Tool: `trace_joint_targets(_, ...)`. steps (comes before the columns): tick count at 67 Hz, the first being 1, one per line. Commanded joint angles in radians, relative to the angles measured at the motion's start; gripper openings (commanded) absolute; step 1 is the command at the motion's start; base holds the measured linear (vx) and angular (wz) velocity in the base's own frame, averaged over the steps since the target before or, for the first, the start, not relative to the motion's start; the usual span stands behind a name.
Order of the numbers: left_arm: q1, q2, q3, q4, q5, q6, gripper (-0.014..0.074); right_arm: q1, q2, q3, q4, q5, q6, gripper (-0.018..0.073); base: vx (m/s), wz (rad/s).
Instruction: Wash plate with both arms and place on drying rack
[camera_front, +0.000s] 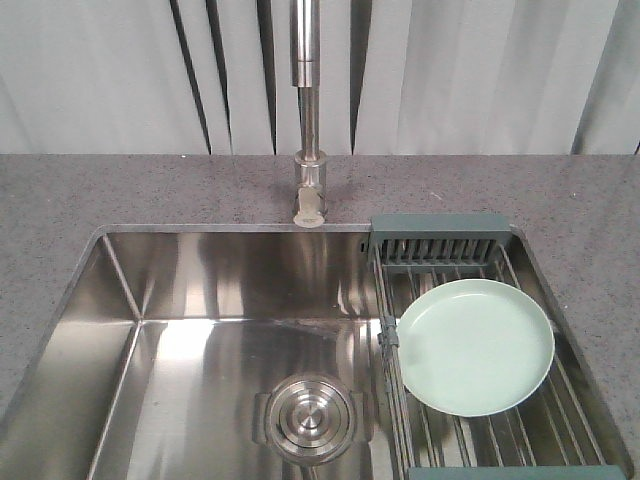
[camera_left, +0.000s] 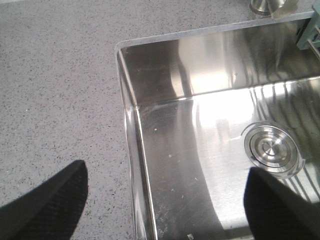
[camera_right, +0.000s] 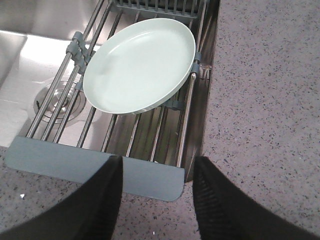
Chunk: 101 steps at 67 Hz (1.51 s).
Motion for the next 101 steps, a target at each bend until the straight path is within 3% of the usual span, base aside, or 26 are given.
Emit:
trace_joint_targets(1, 0.001, 0.004, -0.026, -0.002, -0.082, -0.011, 0.0585, -0.001, 0.009, -0.025, 0.001, -0.055, -0.003, 0.0321, 0.0, 0.0)
trace_joint_targets(10, 0.001, 0.004, -0.026, -0.003, -0.106, -0.011, 0.0585, -0.001, 0.009, -0.025, 0.001, -0.055, -0.003, 0.0321, 0.0, 0.0)
trace_joint_targets(25, 0.001, 0.031, -0.029, -0.005, -0.319, -0.015, 0.0567, -0.001, 0.009, -0.025, 0.001, -0.055, -0.003, 0.0321, 0.0, 0.0)
trace_joint_targets(39, 0.001, 0.18, -0.119, -0.002, -0.288, -0.015, 0.0479, -0.001, 0.009, -0.025, 0.001, -0.052, -0.003, 0.0321, 0.0, 0.0)
trace_joint_targets(54, 0.001, 0.364, -0.231, -0.003, -0.244, -0.015, 0.0329, -0.001, 0.009, -0.025, 0.001, -0.052, -0.003, 0.0321, 0.0, 0.0)
trace_joint_targets(73, 0.001, 0.528, -0.31, -0.024, -0.246, 0.006, 0.0012, -0.001, 0.009, -0.025, 0.001, -0.052, -0.004, 0.0321, 0.0, 0.0)
trace_joint_targets(87, 0.001, 0.643, -0.374, -0.141, -0.24, 0.167, -0.0008, -0.001, 0.009, -0.025, 0.001, -0.051, -0.004, 0.0321, 0.0, 0.0)
trace_joint_targets(93, 0.001, 0.71, -0.42, -0.24, -0.223, 0.276, -0.0008, -0.001, 0.009, -0.025, 0.001, -0.051, -0.004, 0.0321, 0.0, 0.0)
trace_joint_targets(101, 0.001, 0.79, -0.479, -0.445, -0.195, 0.479, -0.0008, -0.001, 0.009, -0.025, 0.001, -0.051, -0.004, 0.0321, 0.0, 0.0)
